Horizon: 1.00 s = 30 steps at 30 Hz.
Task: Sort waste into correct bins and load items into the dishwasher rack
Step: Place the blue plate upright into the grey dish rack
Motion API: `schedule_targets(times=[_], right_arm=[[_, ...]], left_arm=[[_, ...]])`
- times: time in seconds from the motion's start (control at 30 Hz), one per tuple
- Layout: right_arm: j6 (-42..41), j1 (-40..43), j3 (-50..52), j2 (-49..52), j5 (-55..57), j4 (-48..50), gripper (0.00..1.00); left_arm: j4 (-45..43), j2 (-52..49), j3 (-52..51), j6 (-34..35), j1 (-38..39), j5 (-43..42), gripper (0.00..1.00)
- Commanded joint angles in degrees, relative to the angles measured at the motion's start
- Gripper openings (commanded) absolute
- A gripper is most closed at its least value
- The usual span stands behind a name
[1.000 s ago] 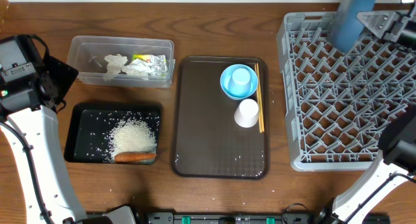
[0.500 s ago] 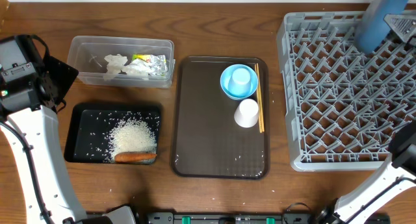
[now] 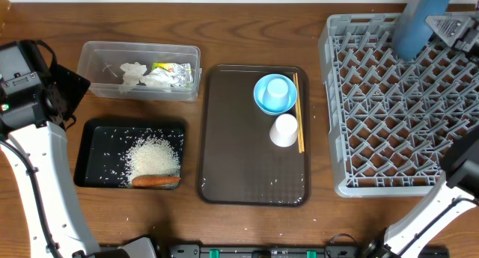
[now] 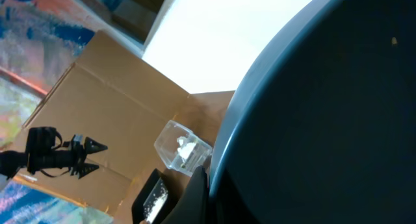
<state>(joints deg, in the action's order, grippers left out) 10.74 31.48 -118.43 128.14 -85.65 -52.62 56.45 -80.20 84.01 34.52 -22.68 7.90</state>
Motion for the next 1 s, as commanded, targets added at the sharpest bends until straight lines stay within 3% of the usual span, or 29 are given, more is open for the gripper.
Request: schedule_targets(times=[0.0, 0.23, 0.43, 0.53, 0.57, 0.7, 0.73, 0.97], right_arm=[[-1.7, -0.1, -0.7, 2.0, 1.3, 0.1, 0.01], [-5.7, 1.3, -0.7, 2.2, 4.5, 0.5, 0.01], [-12.2, 2.6, -0.7, 0.9, 15.5, -1.0, 0.02], [-12.5, 2.9, -0.7, -1.7, 21.9, -3.1, 0.09], [-12.7, 2.8, -0.7, -2.9, 23.7, -3.7, 0.19], [-17.9, 2.8, -0.7, -7.9, 32.7, -4.8, 0.79], [-19.9, 2.8, -0.7, -9.5, 36.1, -5.1, 0.90], [-26.9, 2.6, -0.7, -22.1, 45.1, -6.5, 0.97]], left_arm=[[0.1, -0.3, 0.5, 0.1, -0.2, 0.7, 1.00], [0.1, -0.3, 0.5, 0.1, -0.2, 0.7, 1.00], [0.1, -0.3, 0.5, 0.1, -0.2, 0.7, 1.00], [0.1, -0.3, 0.6, 0.1, -0.2, 0.7, 1.00], [0.1, -0.3, 0.6, 0.1, -0.2, 0.7, 1.00], [0.1, -0.3, 0.5, 0.1, -0.2, 0.7, 1.00], [0.1, -0.3, 0.6, 0.1, -0.2, 0.7, 1.00], [0.1, -0.3, 0.5, 0.1, -0.2, 0.7, 1.00]])
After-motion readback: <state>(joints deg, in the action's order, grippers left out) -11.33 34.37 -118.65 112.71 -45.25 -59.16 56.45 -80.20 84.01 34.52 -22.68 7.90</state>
